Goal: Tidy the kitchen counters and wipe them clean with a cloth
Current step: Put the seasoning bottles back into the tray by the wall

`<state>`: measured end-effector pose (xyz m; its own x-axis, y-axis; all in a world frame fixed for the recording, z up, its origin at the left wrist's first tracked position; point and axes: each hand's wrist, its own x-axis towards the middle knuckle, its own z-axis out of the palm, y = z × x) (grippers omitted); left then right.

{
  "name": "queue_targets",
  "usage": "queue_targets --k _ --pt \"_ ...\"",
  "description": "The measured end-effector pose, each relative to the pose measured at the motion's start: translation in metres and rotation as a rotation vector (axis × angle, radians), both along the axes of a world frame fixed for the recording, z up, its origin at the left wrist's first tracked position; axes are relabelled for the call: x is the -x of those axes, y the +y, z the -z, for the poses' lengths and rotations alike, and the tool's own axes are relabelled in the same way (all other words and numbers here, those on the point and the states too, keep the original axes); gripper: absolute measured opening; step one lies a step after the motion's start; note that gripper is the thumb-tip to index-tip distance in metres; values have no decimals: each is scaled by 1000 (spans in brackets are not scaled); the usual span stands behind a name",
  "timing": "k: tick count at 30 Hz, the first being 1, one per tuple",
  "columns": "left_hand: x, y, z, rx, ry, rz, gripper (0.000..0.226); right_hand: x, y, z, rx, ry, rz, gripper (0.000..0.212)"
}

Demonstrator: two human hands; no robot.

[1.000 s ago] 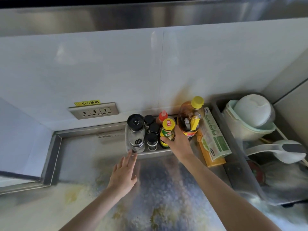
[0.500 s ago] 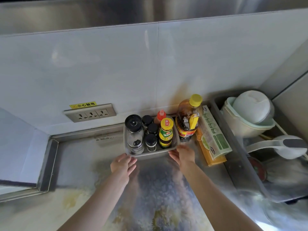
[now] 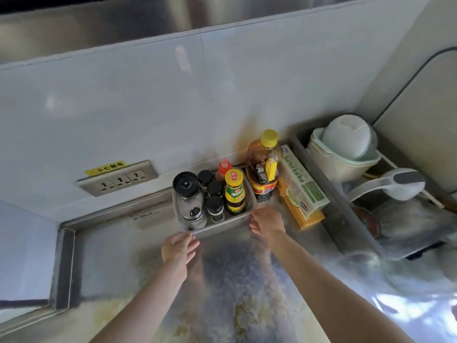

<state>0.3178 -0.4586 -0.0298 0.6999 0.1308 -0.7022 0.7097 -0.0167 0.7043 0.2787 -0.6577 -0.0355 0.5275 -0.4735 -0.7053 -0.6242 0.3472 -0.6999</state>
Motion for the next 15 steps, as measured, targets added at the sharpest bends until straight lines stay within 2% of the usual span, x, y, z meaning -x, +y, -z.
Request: queue_targets --k 4,6,10,15 --pt "37 -2 2 -105 -99 372 35 56 5 -16 291 -97 -203 11" --pt "62 -13 3 -178 -194 617 37 91 4 -21 363 -62 -241 14" --pt "109 -60 -9 -98 -240 941 36 166 -9 -32 450 -67 -187 19" --pt "172 -128 -20 -6 -273 1192 30 274 -46 -38 602 38 -91 36"
